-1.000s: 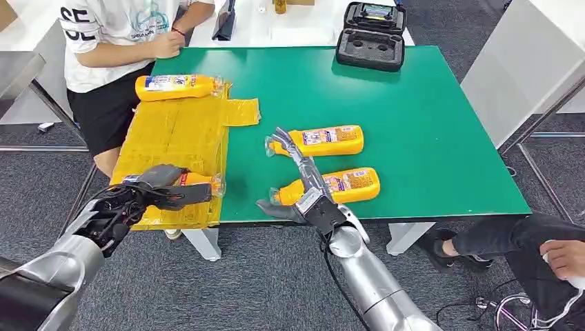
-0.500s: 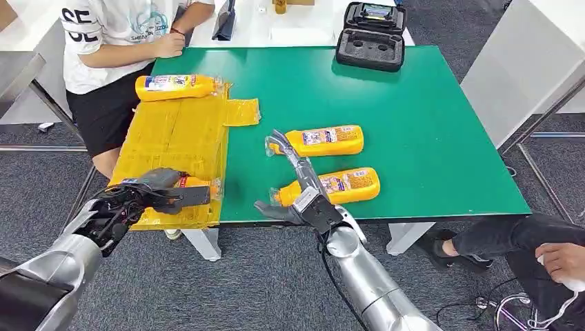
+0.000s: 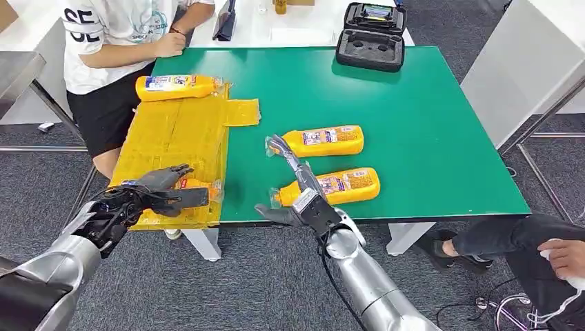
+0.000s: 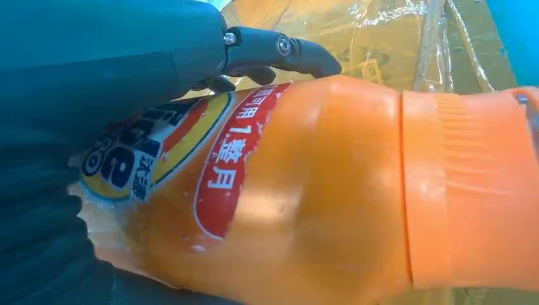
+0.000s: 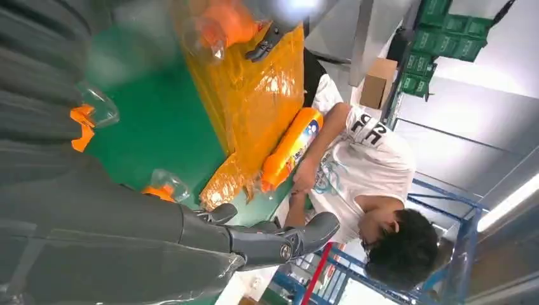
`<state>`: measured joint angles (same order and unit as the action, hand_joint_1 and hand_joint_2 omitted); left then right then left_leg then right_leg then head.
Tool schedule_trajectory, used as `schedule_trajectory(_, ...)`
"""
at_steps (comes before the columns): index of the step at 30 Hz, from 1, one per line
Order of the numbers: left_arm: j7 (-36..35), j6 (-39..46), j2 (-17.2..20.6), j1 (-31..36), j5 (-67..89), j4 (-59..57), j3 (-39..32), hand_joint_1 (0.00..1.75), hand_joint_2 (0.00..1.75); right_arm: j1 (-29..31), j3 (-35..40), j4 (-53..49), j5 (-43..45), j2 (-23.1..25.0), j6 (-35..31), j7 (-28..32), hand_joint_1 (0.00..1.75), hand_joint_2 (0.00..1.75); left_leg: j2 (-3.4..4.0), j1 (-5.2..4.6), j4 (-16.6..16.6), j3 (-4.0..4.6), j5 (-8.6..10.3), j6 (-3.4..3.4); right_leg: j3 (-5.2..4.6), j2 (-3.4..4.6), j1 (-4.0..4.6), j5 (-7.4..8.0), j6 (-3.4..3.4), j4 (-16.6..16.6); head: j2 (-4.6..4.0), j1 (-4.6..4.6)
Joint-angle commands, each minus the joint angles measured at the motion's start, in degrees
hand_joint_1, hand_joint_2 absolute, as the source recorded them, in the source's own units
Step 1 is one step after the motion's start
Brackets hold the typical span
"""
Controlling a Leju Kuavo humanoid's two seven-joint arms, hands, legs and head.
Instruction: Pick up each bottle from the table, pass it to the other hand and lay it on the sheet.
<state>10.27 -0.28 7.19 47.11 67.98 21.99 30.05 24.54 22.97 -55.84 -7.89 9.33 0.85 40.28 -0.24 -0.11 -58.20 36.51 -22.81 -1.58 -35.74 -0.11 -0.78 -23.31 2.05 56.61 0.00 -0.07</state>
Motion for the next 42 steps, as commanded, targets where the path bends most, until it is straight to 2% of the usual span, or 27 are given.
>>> schedule_trajectory(1, 1.8, -0.2, 0.9, 0.0, -0.6, -2.9, -0.9, 0.0, 1.75, 3.8, 2.4, 6.3, 0.7, -0.2, -0.2, -0.3, 0.0, 1.75, 0.23, 0.05, 0.0, -0.4, -0.17, 0.1, 0.34, 0.21, 0.06, -0.09, -0.09, -0.1, 0.0, 0.0)
schedule_trajectory(2, 2.2, -0.5, 0.9, 0.3, -0.8, -2.9, -1.3, 0.0, 0.0, 3.9, 2.5, 6.5, 0.7, -0.2, -0.3, -0.3, 0.0, 1.75, 0.19, 0.04, 0.1, -0.36, -0.13, 0.09, 0.29, 0.18, 0.04, -0.07, -0.08, -0.1, 0.0, -0.02)
schedule_trajectory(12, 6.4, -0.8, 0.7, 3.3, -2.5, -1.4, -3.0, 0.0, 0.0, 2.6, 2.0, 6.7, 0.8, -0.6, -1.1, -0.3, 0.0, 1.75, -0.02, 0.1, -0.1, -0.24, -0.13, 0.08, 0.25, -0.03, 0.1, -0.11, -0.07, 0.0, 0.0, 0.0)
schedule_trajectory(28, 11.1, -1.9, 2.3, 2.1, -5.1, 0.7, -4.2, 0.0, 0.0, 1.9, 1.0, 7.0, -0.4, -0.5, -0.8, -1.3, 0.0, 1.75, 0.06, 0.06, 0.0, -0.22, -0.09, 0.07, 0.17, 0.05, 0.06, -0.06, -0.06, 0.0, 0.0, 0.0)
schedule_trajectory(31, 10.6, 4.9, 1.3, 1.4, -6.4, 2.5, -6.3, 0.0, 0.0, 1.5, 0.5, 6.6, -1.0, -0.3, -0.7, -1.6, 0.0, 1.75, 0.01, 0.05, 0.0, -0.16, -0.06, 0.06, 0.13, 0.0, 0.05, -0.05, -0.05, 0.0, 0.0, 0.0)
schedule_trajectory(34, 10.9, 16.2, -1.1, 0.1, -9.2, 5.5, -10.2, 0.0, 0.0, 1.0, 0.1, 5.6, -1.3, -0.3, -0.5, -1.7, 0.0, 1.75, -0.06, 0.1, 0.0, -0.35, -0.14, 0.09, 0.36, -0.07, 0.1, -0.14, -0.08, -0.1, 0.0, 0.0)
schedule_trajectory(35, 12.1, 20.2, -1.9, -0.9, -11.3, 6.9, -12.4, 0.0, 0.0, 0.9, 0.1, 5.4, -1.3, -0.2, -0.5, -1.7, 0.0, 1.75, -0.08, 0.07, 0.0, -0.26, -0.1, 0.07, 0.27, -0.09, 0.07, -0.12, -0.07, -0.1, 0.0, -0.02)
schedule_trajectory(36, 17.3, 25.7, -3.9, -2.9, -18.2, 9.8, -18.0, 0.0, 0.0, 0.9, 0.2, 4.8, -1.5, -0.2, -0.6, -1.6, 0.0, 1.75, -0.09, 0.1, 0.0, -0.38, -0.16, 0.09, 0.39, -0.11, 0.1, -0.18, -0.09, 0.0, 0.0, 0.0)
schedule_trajectory(37, 17.6, 26.4, -4.5, -3.7, -19.4, 10.6, -18.9, 0.0, 0.0, 1.0, 0.2, 4.4, -1.4, -0.2, -0.5, -1.7, 0.0, 1.75, -0.13, 0.04, 0.0, -0.24, -0.07, 0.06, 0.25, -0.15, 0.04, -0.11, -0.05, -0.1, 0.0, 0.02)
schedule_trajectory(39, 23.0, 28.0, -6.2, -7.6, -28.1, 15.0, -23.7, 0.0, 0.0, 1.8, 0.9, 3.7, -2.2, -0.7, -1.2, -1.6, 0.0, 1.75, -0.08, 0.0, 0.0, -0.26, -0.09, 0.06, 0.24, -0.09, 0.01, -0.12, -0.05, -0.1, 0.0, -0.02)
schedule_trajectory(40, 23.3, 28.3, -6.1, -8.4, -28.5, 15.5, -23.4, 0.0, 1.75, 2.1, 0.8, 3.5, -2.2, -0.8, -1.2, -1.7, 0.0, 1.75, -0.03, -0.03, 0.0, -0.25, -0.09, 0.05, 0.22, -0.04, -0.02, -0.1, -0.04, -0.1, 0.0, -0.02)
schedule_trajectory(41, 26.5, 27.0, -7.6, -10.5, -36.0, 17.9, -27.2, 0.0, 1.75, 2.8, 1.2, 3.4, -3.3, -1.3, -2.5, -2.0, 0.0, 1.75, -0.04, 0.01, 0.0, -0.39, -0.15, 0.08, 0.38, -0.06, 0.03, -0.16, -0.06, -0.1, 0.0, 0.02)
schedule_trajectory(42, 27.8, 26.9, -7.9, -11.8, -38.0, 18.6, -27.5, 0.0, 1.75, 3.5, 1.3, 3.0, -3.5, -1.6, -2.6, -2.2, 0.0, 1.75, 0.02, -0.06, 0.1, -0.26, -0.09, 0.05, 0.21, 0.01, -0.04, -0.09, -0.04, -0.1, 0.0, -0.02)
